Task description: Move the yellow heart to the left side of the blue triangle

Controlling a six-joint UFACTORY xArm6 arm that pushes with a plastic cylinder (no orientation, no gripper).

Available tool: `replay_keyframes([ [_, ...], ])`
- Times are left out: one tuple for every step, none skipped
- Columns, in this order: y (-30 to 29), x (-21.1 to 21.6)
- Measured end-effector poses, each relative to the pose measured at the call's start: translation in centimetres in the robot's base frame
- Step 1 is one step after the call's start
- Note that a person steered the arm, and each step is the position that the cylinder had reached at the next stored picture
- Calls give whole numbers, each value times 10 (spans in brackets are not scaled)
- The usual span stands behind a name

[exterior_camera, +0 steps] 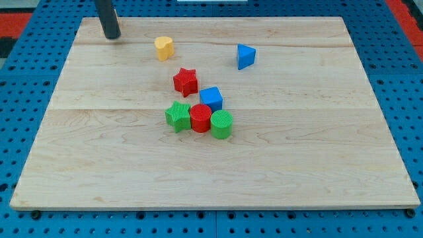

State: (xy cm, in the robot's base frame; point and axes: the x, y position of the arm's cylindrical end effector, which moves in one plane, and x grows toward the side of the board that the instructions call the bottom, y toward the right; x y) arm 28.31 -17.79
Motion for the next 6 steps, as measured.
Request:
replay_keyframes([
  [101, 13],
  [140, -24],
  [157, -25],
  [275, -15],
  [333, 14],
  [285, 39],
])
